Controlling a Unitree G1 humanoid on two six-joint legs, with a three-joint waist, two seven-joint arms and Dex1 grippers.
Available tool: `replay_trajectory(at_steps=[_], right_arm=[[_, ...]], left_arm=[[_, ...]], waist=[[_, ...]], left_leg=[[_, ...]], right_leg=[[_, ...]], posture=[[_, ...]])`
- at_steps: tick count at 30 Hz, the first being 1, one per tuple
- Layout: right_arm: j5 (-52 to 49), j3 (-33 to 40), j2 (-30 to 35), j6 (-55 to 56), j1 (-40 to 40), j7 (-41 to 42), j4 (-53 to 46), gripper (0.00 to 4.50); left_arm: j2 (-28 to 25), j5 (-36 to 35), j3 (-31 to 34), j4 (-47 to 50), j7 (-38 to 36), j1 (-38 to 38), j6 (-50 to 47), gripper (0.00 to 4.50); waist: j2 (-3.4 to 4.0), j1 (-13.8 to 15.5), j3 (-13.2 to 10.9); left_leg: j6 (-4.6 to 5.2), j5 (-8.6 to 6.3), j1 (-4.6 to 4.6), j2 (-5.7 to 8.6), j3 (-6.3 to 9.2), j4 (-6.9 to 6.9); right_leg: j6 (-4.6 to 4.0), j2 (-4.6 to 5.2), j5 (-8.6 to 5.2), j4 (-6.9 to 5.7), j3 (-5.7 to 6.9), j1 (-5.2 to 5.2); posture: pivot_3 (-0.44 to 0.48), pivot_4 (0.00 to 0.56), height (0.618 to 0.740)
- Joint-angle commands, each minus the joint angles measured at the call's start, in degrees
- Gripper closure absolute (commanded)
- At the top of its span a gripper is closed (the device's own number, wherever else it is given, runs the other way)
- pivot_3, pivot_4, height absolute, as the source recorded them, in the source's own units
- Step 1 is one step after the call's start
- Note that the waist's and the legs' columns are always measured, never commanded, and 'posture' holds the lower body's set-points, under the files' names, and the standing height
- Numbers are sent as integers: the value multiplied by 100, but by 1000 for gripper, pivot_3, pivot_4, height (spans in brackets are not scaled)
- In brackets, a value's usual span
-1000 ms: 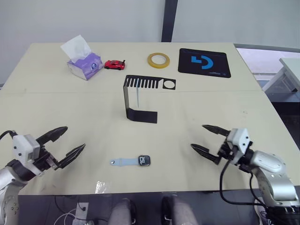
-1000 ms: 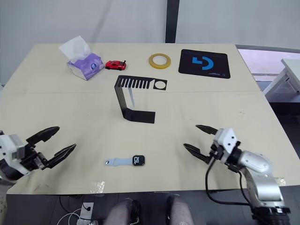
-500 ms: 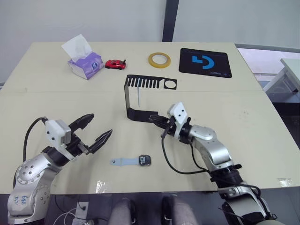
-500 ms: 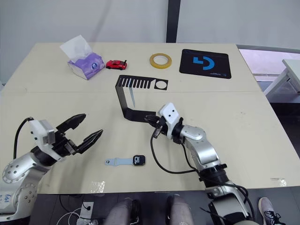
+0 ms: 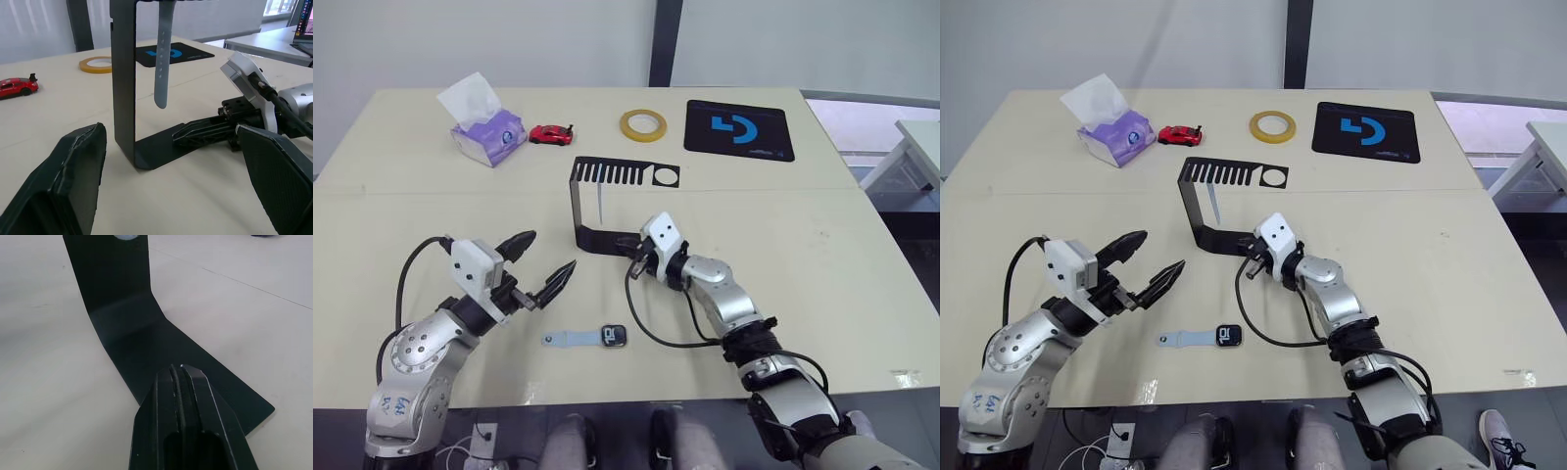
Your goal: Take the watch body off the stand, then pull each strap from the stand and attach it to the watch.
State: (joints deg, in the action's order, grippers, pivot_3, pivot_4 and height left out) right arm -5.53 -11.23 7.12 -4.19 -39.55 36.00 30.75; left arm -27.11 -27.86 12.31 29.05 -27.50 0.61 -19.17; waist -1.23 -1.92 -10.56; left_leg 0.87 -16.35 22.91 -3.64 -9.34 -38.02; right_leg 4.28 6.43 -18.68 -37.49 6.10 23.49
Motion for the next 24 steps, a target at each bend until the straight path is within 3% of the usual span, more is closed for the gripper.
replay_trajectory(at_steps=[1,4,9,24], right_arm=[[20,44,-37,-1,31,64,52,4454],[8,57,-28,-26,46,93,50,4454],[-11,74,-49,-63,39,179,80,4500],[-4,14,-101,-250,79,391,-69,4500]], left_arm=[[152,220,-20,362,309,-64,189,0],[350,264,-139,499,537,-239,200,0],[750,546,-603,477,773,-485,311,1527],[1836,1877,-1564,-527,1719,-1281,654,1527]], waist=[[0,0,0],[0,1,0],[-1,15,0],[-2,18,1]], left_leg=[[0,0,0,0,0,0],[0,0,0,0,0,0],[1,1,0,2,0,0],[2,1,0,0,-1,0]], right_leg=[[0,0,0,0,0,0],[0,0,0,0,0,0],[0,2,0,0,0,-1],[0,-1,0,2,2,-1]], posture=[[0,150,740],[0,150,740],[0,150,740],[0,150,740]])
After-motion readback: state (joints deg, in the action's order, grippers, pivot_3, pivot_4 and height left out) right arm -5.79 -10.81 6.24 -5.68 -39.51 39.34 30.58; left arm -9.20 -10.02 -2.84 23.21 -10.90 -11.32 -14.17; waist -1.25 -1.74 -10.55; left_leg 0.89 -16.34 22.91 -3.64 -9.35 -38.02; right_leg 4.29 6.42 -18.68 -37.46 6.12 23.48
